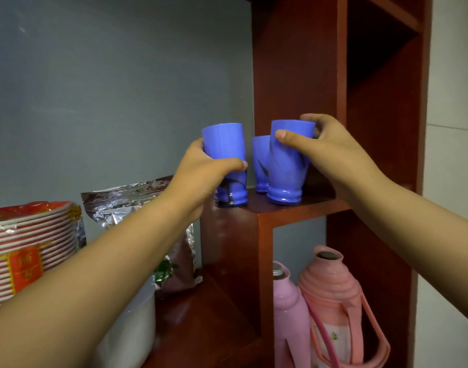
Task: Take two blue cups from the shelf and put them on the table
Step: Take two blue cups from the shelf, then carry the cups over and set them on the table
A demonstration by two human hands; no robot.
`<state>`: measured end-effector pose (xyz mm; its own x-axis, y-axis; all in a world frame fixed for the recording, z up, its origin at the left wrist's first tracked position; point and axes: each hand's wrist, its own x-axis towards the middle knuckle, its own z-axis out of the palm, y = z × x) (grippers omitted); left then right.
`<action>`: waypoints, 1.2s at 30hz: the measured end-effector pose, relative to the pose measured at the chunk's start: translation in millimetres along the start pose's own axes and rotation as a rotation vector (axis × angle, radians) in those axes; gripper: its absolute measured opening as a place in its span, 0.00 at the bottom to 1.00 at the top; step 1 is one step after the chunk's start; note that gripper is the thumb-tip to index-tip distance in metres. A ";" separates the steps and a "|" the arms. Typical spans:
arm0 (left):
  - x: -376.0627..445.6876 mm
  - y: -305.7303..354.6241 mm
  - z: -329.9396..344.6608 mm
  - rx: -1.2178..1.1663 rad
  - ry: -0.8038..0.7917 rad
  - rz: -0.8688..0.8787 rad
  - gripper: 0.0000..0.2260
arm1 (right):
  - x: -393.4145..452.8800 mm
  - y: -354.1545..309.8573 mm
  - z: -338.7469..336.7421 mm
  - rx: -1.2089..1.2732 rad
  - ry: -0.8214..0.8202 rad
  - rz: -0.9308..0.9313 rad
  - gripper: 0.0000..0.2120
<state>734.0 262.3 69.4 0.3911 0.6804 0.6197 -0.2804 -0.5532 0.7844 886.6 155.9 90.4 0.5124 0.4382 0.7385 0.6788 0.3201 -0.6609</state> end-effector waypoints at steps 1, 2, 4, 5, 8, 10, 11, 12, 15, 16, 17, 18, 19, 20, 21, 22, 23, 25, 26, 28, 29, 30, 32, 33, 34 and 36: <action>-4.2 3.4 3.1 -0.024 -0.018 -0.002 0.22 | -3.8 -2.7 -7.2 -0.009 0.004 -0.003 0.37; -9.3 7.3 6.9 -0.055 -0.040 -0.008 0.23 | -8.2 -5.6 -15.2 -0.016 0.005 -0.005 0.37; -21.6 15.9 16.7 -0.122 -0.087 -0.021 0.25 | -19.8 -12.9 -34.0 -0.027 0.007 -0.011 0.36; -27.9 20.3 22.4 -0.144 -0.103 -0.019 0.25 | -27.0 -16.8 -44.3 -0.025 0.011 -0.014 0.34; -47.1 29.1 47.0 -0.175 -0.145 0.005 0.24 | -55.2 -28.0 -78.2 -0.003 0.042 0.006 0.30; -63.9 32.9 70.8 -0.198 -0.198 0.032 0.26 | -77.9 -32.5 -104.1 0.015 0.082 0.044 0.30; -73.6 34.3 84.9 -0.218 -0.241 0.041 0.26 | -90.2 -33.5 -118.2 0.012 0.100 0.068 0.31; -84.1 34.8 99.7 -0.250 -0.294 0.045 0.25 | -103.2 -34.7 -133.1 0.004 0.119 0.100 0.33; -119.1 34.3 148.1 -0.341 -0.463 0.017 0.23 | -147.8 -38.3 -185.7 -0.067 0.199 0.212 0.38; -132.4 33.9 164.6 -0.348 -0.517 -0.005 0.23 | -164.4 -40.2 -204.6 -0.108 0.231 0.249 0.39; -146.9 33.7 180.6 -0.360 -0.569 -0.029 0.24 | -182.0 -43.1 -224.2 -0.155 0.264 0.287 0.39; -162.0 34.2 196.4 -0.384 -0.620 -0.050 0.25 | -200.5 -47.1 -243.7 -0.205 0.299 0.326 0.40; -178.3 35.6 212.3 -0.413 -0.672 -0.070 0.26 | -219.8 -52.1 -263.2 -0.254 0.334 0.363 0.40; -195.6 37.9 227.8 -0.435 -0.729 -0.087 0.26 | -239.7 -57.6 -282.3 -0.297 0.368 0.398 0.37; -213.9 41.2 243.1 -0.451 -0.794 -0.099 0.25 | -260.1 -63.7 -300.6 -0.332 0.406 0.430 0.34; -233.1 45.1 257.9 -0.464 -0.862 -0.104 0.25 | -281.0 -70.2 -317.9 -0.364 0.447 0.462 0.31; -252.4 49.2 272.6 -0.478 -0.929 -0.103 0.25 | -301.7 -76.6 -333.3 -0.392 0.490 0.494 0.30; -292.9 59.3 301.8 -0.501 -1.048 -0.083 0.24 | -343.3 -90.3 -360.9 -0.449 0.581 0.558 0.30; -313.7 65.3 315.7 -0.504 -1.098 -0.066 0.24 | -363.4 -97.5 -372.6 -0.477 0.625 0.586 0.31; -356.0 78.5 342.1 -0.513 -1.212 -0.016 0.24 | -401.4 -112.2 -392.5 -0.531 0.714 0.631 0.32; -377.5 84.3 355.3 -0.529 -1.276 0.010 0.25 | -418.9 -119.4 -401.8 -0.560 0.755 0.653 0.32; -398.8 89.1 368.6 -0.545 -1.335 0.035 0.26 | -435.5 -126.1 -410.6 -0.584 0.796 0.674 0.32; -441.3 97.8 395.1 -0.563 -1.441 0.073 0.30 | -468.2 -139.3 -428.7 -0.623 0.895 0.714 0.33; -461.7 102.0 407.8 -0.566 -1.491 0.087 0.33 | -484.5 -144.9 -437.9 -0.644 0.949 0.733 0.33; -481.7 106.1 420.3 -0.567 -1.540 0.102 0.36 | -500.8 -149.5 -446.5 -0.667 1.003 0.754 0.34; -520.7 112.7 443.5 -0.556 -1.633 0.137 0.40 | -533.0 -157.1 -460.7 -0.725 1.098 0.799 0.34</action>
<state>887.6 -367.4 -176.2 0.6550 -0.6979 0.2895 -0.4919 -0.1031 0.8645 749.1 -514.9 -137.9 0.7570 -0.6279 0.1806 -0.0176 -0.2959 -0.9550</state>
